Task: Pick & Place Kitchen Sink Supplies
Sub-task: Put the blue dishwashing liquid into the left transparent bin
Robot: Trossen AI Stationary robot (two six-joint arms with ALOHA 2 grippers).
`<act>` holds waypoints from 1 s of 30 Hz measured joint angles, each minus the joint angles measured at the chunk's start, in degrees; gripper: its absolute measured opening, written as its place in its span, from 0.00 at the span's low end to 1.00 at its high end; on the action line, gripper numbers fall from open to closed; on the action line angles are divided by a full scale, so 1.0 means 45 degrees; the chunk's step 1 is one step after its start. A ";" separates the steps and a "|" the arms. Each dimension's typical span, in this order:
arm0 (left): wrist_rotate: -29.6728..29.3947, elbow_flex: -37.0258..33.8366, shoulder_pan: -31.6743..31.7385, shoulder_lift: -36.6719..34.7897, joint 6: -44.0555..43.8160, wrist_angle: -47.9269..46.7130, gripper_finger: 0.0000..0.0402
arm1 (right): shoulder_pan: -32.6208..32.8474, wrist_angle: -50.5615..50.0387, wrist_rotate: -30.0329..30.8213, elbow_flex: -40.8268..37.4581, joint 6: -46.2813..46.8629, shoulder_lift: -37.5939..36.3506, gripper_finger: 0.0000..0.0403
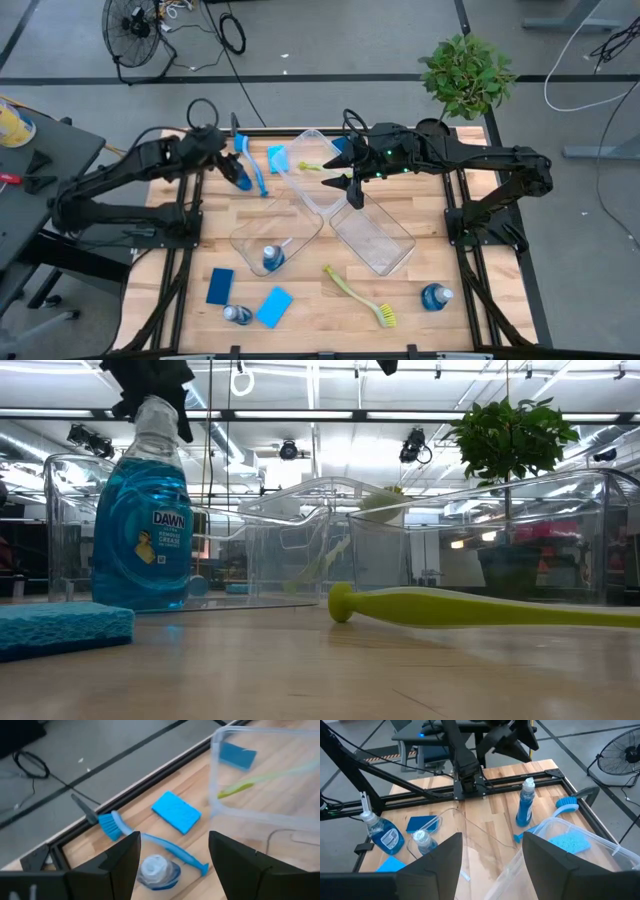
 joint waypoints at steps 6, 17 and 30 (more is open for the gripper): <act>0.0920 0.0000 0.1581 0.0119 -0.0035 0.0001 0.59 | 0.0000 -0.0005 0.0005 0.0000 0.0158 0.0000 0.52; 0.2440 -0.0005 0.2201 0.1782 0.1358 0.0004 0.59 | 0.0000 -0.0012 0.0005 0.0000 0.0240 0.0000 0.52; 0.3465 0.0038 0.2293 0.2026 0.1786 -0.0135 0.59 | 0.0000 -0.0049 -0.0564 0.0000 0.0228 0.0000 0.52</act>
